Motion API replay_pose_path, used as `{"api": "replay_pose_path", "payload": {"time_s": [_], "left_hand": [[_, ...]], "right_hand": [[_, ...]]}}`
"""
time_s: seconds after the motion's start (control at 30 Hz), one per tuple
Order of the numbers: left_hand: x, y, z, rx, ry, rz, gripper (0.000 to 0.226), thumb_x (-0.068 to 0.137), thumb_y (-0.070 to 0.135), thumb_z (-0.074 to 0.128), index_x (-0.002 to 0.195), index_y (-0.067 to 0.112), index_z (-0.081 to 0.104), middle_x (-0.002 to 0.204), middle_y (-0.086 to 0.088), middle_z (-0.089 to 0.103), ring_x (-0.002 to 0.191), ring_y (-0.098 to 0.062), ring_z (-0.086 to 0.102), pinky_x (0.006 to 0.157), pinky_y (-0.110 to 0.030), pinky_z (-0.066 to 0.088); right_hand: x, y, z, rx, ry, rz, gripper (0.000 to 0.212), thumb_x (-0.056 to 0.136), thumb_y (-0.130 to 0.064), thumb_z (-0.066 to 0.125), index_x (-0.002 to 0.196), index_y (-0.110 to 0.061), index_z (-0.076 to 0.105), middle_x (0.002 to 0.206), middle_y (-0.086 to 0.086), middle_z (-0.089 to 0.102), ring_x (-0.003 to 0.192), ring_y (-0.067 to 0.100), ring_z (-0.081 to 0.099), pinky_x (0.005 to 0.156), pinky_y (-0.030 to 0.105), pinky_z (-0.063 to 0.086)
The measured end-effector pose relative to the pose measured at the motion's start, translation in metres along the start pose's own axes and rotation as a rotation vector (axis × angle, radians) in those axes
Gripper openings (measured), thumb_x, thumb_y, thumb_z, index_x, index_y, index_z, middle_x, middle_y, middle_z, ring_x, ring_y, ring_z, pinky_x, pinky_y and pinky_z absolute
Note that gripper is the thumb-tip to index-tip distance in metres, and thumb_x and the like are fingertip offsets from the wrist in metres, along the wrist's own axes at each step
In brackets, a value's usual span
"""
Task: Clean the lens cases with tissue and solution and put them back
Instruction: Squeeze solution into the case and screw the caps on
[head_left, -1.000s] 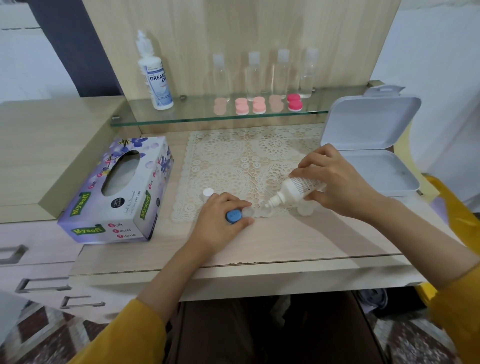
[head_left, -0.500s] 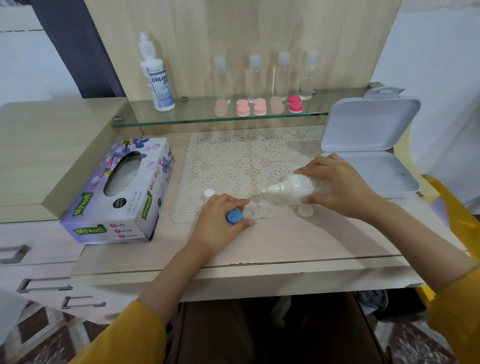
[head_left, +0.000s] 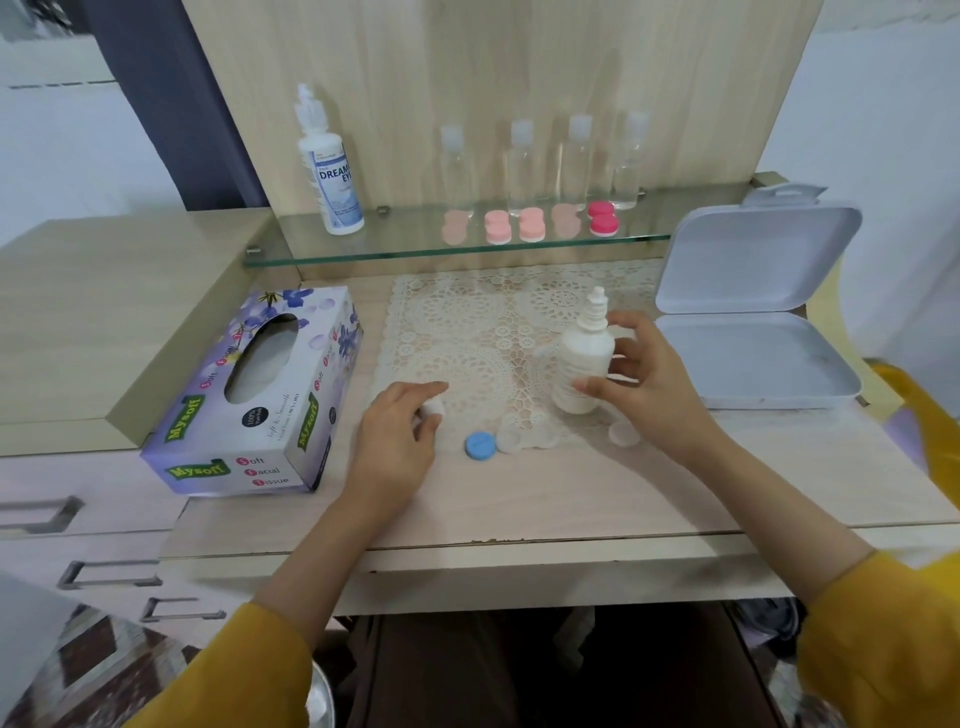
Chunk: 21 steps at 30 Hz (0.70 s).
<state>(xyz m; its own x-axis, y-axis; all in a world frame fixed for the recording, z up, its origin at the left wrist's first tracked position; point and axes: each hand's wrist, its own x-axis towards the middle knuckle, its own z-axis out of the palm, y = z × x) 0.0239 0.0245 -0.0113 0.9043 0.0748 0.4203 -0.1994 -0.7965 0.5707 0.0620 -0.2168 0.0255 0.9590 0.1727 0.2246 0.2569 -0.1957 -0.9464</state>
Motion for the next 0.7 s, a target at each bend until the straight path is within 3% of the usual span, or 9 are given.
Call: {"api": "replay_pose_path", "payload": {"time_s": [0.13, 0.23, 0.43, 0.7], "left_hand": [[0.01, 0.011, -0.008, -0.129, 0.015, -0.086, 0.033, 0.078, 0.006, 0.07, 0.11, 0.013, 0.065, 0.097, -0.003, 0.063, 0.072, -0.004, 0.055, 0.07, -0.001, 0.04], [0.023, 0.036, -0.018, -0.319, 0.002, -0.156, 0.031, 0.076, 0.009, 0.072, 0.105, 0.019, 0.065, 0.091, 0.006, 0.063, 0.069, 0.003, 0.057, 0.067, -0.003, 0.044], [0.057, 0.095, -0.022, -0.458, -0.041, -0.023, 0.028, 0.072, 0.011, 0.075, 0.097, 0.02, 0.068, 0.082, 0.019, 0.063, 0.067, 0.009, 0.058, 0.066, -0.006, 0.046], [0.074, 0.119, -0.007, -0.499, -0.087, 0.079, 0.028, 0.073, 0.008, 0.074, 0.101, 0.011, 0.069, 0.082, 0.018, 0.062, 0.067, 0.01, 0.058, 0.066, -0.005, 0.044]], "right_hand": [[-0.002, 0.006, 0.01, -0.014, 0.011, -0.023, 0.055, 0.072, -0.002, 0.074, 0.099, -0.038, 0.044, 0.098, 0.001, 0.062, 0.09, 0.017, 0.063, 0.077, 0.023, 0.054], [-0.003, 0.007, 0.012, 0.006, 0.028, -0.028, 0.055, 0.071, 0.0, 0.074, 0.1, -0.038, 0.046, 0.102, 0.004, 0.063, 0.091, 0.014, 0.063, 0.077, 0.024, 0.054], [-0.002, 0.003, 0.012, 0.013, 0.034, -0.021, 0.05, 0.069, -0.002, 0.075, 0.095, -0.035, 0.049, 0.092, -0.003, 0.065, 0.084, 0.002, 0.064, 0.074, 0.02, 0.053], [0.0, 0.005, 0.008, -0.031, 0.007, -0.028, 0.048, 0.07, -0.004, 0.077, 0.093, -0.034, 0.047, 0.091, 0.0, 0.066, 0.086, 0.008, 0.064, 0.077, 0.022, 0.053]]}}
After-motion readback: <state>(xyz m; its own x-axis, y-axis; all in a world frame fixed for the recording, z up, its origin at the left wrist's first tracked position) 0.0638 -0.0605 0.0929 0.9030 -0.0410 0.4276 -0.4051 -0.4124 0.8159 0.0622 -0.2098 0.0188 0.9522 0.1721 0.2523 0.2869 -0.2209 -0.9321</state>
